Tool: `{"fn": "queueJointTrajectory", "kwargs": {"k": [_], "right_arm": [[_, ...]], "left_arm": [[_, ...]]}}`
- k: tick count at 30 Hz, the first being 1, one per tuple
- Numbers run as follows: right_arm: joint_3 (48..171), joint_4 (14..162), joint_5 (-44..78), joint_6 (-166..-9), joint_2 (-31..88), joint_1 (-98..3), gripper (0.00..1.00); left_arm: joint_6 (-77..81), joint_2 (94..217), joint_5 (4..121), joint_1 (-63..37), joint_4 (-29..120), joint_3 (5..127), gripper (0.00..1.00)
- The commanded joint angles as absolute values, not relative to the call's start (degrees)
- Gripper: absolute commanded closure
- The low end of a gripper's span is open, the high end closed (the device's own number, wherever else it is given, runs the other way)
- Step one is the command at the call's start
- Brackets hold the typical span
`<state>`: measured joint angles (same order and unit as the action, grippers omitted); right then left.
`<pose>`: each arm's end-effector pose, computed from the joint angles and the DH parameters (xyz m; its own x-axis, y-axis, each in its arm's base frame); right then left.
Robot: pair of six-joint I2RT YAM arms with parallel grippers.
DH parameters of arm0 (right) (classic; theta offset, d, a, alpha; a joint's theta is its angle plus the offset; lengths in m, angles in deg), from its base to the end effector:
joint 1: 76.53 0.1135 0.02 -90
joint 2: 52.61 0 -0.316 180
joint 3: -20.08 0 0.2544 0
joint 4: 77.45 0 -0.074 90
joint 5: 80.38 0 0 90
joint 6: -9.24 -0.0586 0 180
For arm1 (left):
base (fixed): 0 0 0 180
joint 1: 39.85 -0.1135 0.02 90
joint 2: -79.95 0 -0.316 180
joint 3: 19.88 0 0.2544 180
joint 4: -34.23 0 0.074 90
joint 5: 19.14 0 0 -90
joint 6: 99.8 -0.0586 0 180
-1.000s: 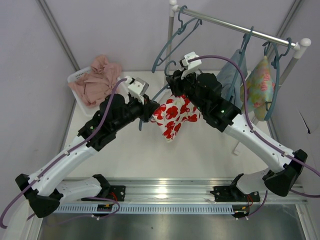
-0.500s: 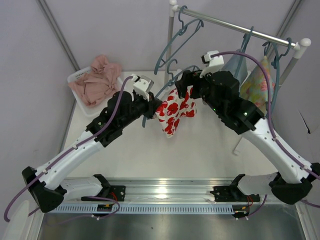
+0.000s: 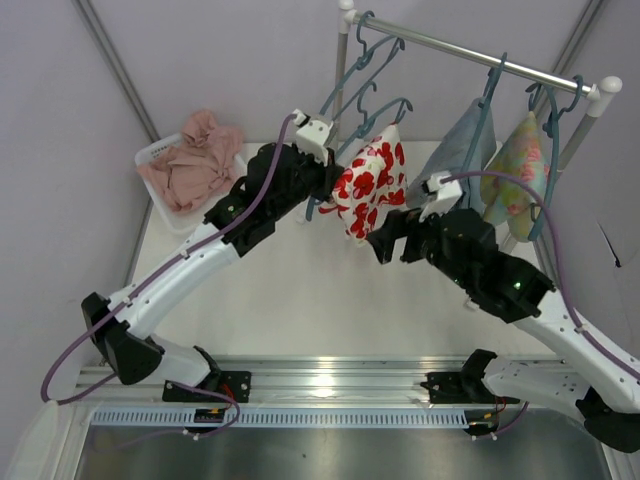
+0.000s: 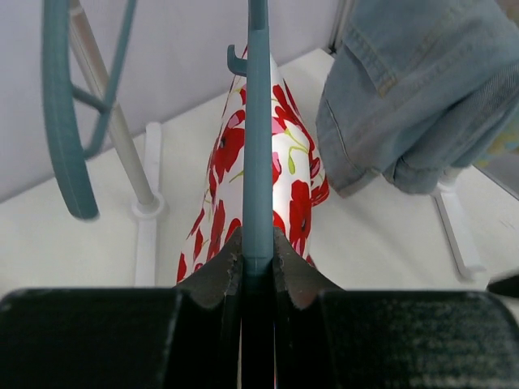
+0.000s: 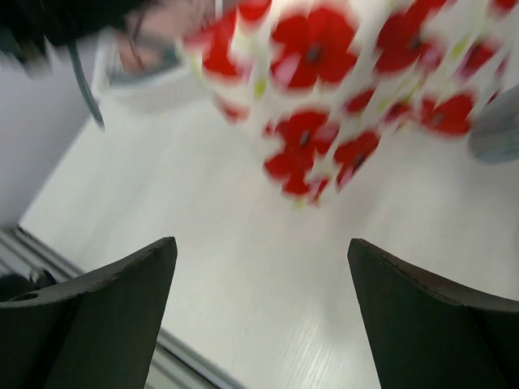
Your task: Place the skirt on the hanger
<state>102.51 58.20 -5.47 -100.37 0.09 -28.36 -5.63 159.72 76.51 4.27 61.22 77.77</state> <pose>0.1286 0.1208 0.4581 -0.3436 0.1019 -0.9336 -0.4630 0.8465 0.2628 0.2457 -0.2302 0.4816 -0.1587 0.0531 -0.9859 0.6131 0.7880 -0.0563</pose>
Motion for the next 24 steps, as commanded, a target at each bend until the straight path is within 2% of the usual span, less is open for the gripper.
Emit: {"fn": "queueJointTrajectory", "kwargs": {"k": [1, 20, 24], "right_arm": [[96.0, 60.5, -2.7, -101.9, -2.7, -25.5, 0.06], [82.6, 63.9, -10.3, -101.2, -11.2, -24.9, 0.03], [81.1, 64.1, -12.1, -101.7, -12.9, -24.9, 0.02]], "left_arm": [[-8.7, 161.9, 79.4, 4.2, 56.6, 86.4, 1.00], [-9.7, 188.2, 78.5, 4.2, 64.2, 124.1, 1.00], [-11.0, 191.0, 78.1, 4.2, 64.0, 127.9, 1.00]]}}
